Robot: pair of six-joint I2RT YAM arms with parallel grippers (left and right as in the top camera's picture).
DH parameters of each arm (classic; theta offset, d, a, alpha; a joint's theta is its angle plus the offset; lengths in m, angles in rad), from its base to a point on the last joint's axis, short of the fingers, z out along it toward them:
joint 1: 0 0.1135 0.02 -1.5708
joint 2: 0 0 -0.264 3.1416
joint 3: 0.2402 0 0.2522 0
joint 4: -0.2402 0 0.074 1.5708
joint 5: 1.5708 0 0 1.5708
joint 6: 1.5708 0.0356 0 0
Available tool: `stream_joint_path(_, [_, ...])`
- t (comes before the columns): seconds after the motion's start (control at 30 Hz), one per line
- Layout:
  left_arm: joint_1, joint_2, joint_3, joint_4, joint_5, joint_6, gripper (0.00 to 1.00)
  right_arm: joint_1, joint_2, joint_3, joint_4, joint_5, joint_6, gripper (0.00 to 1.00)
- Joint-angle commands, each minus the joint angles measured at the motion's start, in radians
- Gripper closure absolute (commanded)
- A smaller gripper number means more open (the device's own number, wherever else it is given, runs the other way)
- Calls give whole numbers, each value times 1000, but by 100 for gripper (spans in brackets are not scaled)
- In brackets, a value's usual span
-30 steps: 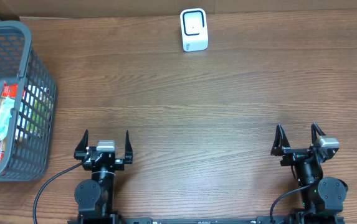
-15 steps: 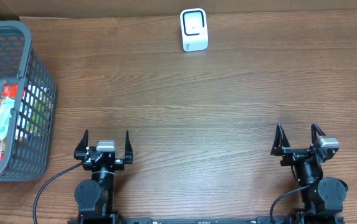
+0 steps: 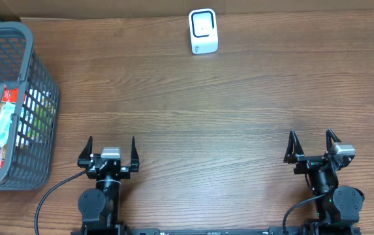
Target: Scan the item barcode
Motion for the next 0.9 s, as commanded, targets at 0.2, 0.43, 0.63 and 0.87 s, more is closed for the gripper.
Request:
stream_joint_path(0.2, [7, -10, -4, 1, 15, -9, 0, -2, -12, -10, 31, -95, -11, 0])
stream_joint_path(0.43, [7, -10, 24, -7, 98, -57, 0, -2, -12, -10, 38, -151, -11, 0])
stream_joint_path(0.63, [7, 18, 133, -103, 124, -148, 0, -2, -11, 10, 56, -226, -12, 0])
stream_joint_path(0.87, [7, 231, 372, -205, 173, -166, 0, -2, -6, 77, 55, -269, -12, 0])
